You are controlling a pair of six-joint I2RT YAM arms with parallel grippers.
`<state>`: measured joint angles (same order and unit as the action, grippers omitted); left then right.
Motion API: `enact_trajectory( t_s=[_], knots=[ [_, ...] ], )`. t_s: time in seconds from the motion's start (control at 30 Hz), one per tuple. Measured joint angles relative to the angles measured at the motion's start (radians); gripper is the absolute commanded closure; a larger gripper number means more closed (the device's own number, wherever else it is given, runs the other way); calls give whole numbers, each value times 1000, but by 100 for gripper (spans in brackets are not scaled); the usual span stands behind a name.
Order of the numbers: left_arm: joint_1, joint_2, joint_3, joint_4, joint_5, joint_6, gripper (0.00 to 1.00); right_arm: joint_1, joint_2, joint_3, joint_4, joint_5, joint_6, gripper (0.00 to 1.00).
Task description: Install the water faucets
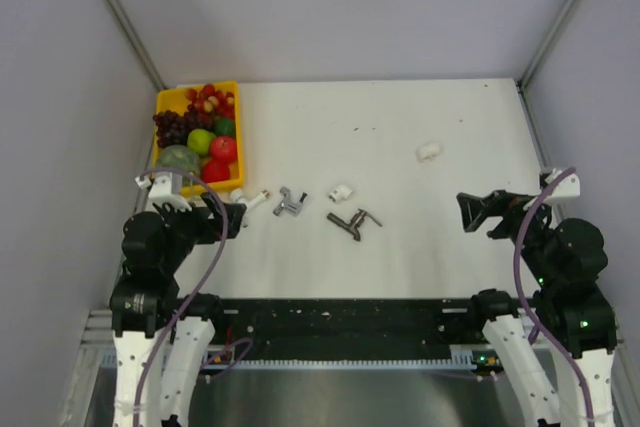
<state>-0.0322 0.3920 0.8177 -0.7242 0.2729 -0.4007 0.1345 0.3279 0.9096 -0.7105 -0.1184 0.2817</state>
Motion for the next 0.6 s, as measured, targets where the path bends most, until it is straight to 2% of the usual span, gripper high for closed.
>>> enact_trajectory(
  t_s=[0.3, 0.6],
  knots=[
    [0, -29, -78, 101, 45, 11, 1, 0, -1, 0, -6, 8, -3, 1],
    [0, 10, -171, 201, 118, 19, 1, 0, 73, -15, 6, -90, 4, 1]
  ],
)
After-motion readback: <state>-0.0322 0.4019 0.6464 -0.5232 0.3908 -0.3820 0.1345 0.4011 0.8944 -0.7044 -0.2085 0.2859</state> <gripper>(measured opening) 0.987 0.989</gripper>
